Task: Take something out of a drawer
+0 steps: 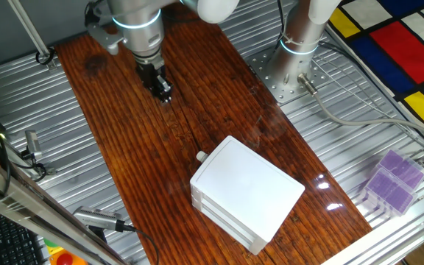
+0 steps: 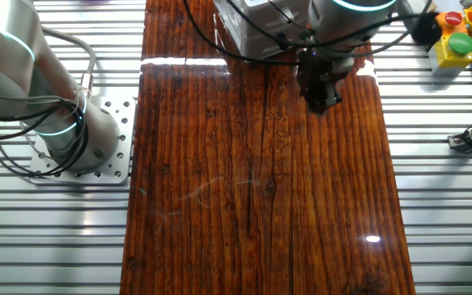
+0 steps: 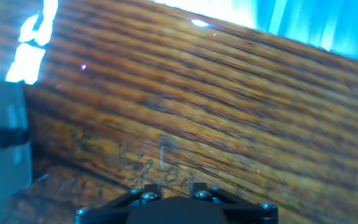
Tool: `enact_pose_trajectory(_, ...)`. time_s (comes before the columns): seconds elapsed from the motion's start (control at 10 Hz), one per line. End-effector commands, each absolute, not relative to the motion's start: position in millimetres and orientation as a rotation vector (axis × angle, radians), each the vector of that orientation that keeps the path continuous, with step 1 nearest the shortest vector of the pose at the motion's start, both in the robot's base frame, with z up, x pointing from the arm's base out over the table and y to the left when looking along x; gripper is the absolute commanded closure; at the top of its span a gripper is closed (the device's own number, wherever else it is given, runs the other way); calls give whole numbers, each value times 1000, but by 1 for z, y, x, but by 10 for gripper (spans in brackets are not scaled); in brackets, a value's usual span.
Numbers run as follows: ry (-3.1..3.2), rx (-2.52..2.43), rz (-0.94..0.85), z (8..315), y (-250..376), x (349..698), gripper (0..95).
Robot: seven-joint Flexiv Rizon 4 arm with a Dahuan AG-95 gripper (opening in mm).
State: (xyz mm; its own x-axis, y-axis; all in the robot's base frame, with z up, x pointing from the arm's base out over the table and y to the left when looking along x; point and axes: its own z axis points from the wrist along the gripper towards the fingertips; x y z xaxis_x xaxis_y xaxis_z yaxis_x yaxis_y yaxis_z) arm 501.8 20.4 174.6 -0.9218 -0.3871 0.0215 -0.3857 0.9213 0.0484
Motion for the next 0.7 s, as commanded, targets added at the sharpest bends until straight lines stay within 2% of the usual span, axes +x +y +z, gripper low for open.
enact_pose_trajectory(0.1,-2985,782,-55,178,49,506,950)
enact_pose_trajectory(0.7,-2926,980,-40,179,50,505,950)
